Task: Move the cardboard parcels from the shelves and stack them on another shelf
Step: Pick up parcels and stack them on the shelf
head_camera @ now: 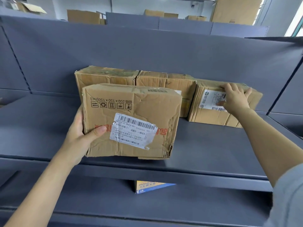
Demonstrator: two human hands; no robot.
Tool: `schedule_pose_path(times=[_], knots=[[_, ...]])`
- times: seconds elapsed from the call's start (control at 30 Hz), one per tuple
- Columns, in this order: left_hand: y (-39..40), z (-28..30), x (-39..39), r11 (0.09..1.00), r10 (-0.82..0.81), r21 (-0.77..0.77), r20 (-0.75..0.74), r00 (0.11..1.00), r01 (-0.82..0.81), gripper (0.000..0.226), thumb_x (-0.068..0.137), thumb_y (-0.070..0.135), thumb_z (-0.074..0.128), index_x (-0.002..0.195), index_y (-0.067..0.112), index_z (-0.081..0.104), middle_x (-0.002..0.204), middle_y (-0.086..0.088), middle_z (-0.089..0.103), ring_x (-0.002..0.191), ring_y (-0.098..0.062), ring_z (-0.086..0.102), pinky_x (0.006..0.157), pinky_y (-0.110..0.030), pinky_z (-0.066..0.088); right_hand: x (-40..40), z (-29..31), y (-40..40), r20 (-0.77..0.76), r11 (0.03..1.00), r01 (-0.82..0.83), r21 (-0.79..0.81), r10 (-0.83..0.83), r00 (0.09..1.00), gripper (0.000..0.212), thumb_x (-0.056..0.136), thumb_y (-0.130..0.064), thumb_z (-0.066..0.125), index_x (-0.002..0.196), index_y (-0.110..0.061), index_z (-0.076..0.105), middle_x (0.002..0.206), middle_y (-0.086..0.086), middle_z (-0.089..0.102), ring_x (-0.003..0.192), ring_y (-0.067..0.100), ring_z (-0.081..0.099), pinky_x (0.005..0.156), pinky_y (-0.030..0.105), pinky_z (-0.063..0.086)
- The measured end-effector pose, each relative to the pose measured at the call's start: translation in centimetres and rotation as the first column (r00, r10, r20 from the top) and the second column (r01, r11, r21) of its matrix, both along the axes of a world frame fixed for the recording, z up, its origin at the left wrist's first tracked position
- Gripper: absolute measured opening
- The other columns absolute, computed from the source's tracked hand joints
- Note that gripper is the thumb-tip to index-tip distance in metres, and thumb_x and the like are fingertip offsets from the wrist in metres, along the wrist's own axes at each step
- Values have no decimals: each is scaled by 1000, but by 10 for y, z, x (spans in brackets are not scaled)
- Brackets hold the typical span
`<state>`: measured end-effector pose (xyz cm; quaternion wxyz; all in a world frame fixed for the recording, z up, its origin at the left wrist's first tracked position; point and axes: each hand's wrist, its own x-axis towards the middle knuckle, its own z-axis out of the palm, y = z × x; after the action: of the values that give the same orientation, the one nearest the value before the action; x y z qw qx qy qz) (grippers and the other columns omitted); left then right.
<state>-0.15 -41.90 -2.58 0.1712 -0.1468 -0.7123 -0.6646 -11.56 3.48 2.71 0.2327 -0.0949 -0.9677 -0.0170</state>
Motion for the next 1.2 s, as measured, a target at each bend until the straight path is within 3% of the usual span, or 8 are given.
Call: schedule_pose_path(times=[0.33,0.43,0.47,0.53,0.63,0.73,0.87,1.2], knots=[[8,-3,9,1000,14,21,32,999,-14,70,83,-5,59,123,46,32,115,19,58,103,10,57,86,-16,48,-4,1,-9,127,986,128,108,-141,982,68,94,-27,53,149,-18,13,159,9,7,146,37,-6,108,70,-2],[11,-1,12,999,26,31,31,999,-27,71,86,-9,54,126,45,30,114,20,57,102,12,56,87,-16,47,18,-5,-46,-91,995,-68,-70,62,994,75,95,-34,51,152,-16,7,161,9,0,147,35,-3,113,60,1],[12,-1,14,999,24,41,35,999,-26,71,86,-10,53,129,42,29,114,20,57,100,13,57,84,-14,48,30,-10,-62,-220,944,-236,-229,186,958,71,93,-37,50,151,-13,15,159,11,12,146,34,10,115,56,10],[14,0,17,998,9,63,40,999,-12,71,86,-12,51,131,38,28,113,18,56,97,14,58,77,-10,50,65,-16,-98,-406,595,-572,-564,404,820,68,88,-52,47,144,-17,30,147,7,39,135,29,40,110,46,31],[15,3,20,996,9,83,37,999,-12,69,87,-12,50,134,35,31,116,15,57,99,10,59,79,-12,51,113,-26,-147,-434,95,-673,-733,697,571,90,78,-72,52,147,-23,22,149,1,38,133,15,43,107,31,39],[8,14,20,996,21,88,21,1000,-22,67,88,-8,51,139,30,32,119,13,59,106,3,59,86,-18,50,123,-24,-176,-366,120,-734,-668,806,465,101,82,-63,55,151,-11,3,152,-10,31,140,8,30,114,28,28],[-6,50,14,997,66,50,-86,994,-62,63,89,-3,54,140,27,32,119,14,59,114,-3,55,98,-28,45,103,15,-194,-457,186,-802,-568,739,495,81,86,-42,55,149,-8,16,114,-36,53,110,-8,50,99,22,40],[-70,142,-42,999,53,21,-307,950,-49,50,88,2,59,127,27,39,117,10,59,114,-8,56,94,-30,48,50,103,-256,-653,188,-892,-412,622,432,75,87,-40,56,148,-9,24,134,1,52,123,15,51,104,37,44]])
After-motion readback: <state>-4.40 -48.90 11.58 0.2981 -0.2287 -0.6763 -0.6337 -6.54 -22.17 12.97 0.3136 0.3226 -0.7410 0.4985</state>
